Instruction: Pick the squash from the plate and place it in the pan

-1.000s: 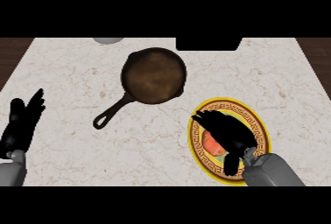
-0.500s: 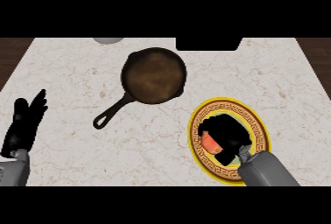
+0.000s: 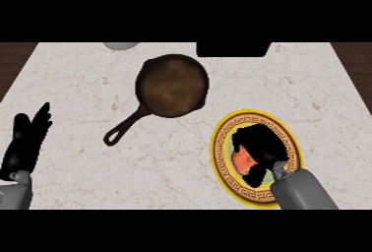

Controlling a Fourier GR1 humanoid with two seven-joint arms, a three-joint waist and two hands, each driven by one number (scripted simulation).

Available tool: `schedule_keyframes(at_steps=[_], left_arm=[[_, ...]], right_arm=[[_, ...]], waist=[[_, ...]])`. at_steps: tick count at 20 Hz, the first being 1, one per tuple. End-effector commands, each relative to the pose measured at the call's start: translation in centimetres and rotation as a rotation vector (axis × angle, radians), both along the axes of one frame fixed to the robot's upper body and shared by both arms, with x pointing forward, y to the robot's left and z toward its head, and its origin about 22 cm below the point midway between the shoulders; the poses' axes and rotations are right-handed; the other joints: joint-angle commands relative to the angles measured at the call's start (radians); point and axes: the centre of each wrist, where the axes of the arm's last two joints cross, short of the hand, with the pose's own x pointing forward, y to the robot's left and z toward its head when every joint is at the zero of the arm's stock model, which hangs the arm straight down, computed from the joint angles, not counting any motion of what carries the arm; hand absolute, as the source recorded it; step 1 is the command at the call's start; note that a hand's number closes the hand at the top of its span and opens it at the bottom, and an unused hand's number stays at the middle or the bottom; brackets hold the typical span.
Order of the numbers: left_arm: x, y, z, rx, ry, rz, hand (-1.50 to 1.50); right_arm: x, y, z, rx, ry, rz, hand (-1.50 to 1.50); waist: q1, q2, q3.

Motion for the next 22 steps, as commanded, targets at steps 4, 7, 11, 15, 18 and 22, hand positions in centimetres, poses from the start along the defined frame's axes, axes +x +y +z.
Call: schedule_keyframes(at_steps=[4,7,11,15,18,22], left_arm=[[-0.9,0.7,0.0,-0.001,0.013,0.013,0.0],[-0.4,-0.4,0.9,0.018,0.013,0.006,0.0],[0.6,-0.4,1.2,-0.005,0.005,-0.001,0.0],[0.4,0.4,0.1,0.014,0.003,0.009,0.0],[1.2,0.0,0.5,-0.005,0.004,-0.004,0.0],[-1.8,1.7,-1.0,-0.002,0.004,-0.006,0.0]], right_arm=[[-2.2,-2.1,-2.1,-0.02,0.04,-0.603,1.5],[-4.3,-2.0,-0.7,0.013,-0.038,-0.676,1.5],[-4.1,1.2,4.4,0.142,-0.389,-0.594,1.5],[-4.8,2.0,9.0,0.279,-0.571,-0.519,1.5],[-3.9,4.2,8.0,0.295,-0.566,-0.509,1.5],[-1.7,6.6,11.1,0.328,-0.567,-0.507,1.5]], waist=[[-0.028,-0.004,0.0],[-0.015,-0.004,0.001],[-0.011,-0.002,0.001],[-0.007,0.0,0.0],[0.003,0.004,0.001],[0.014,0.004,0.001]])
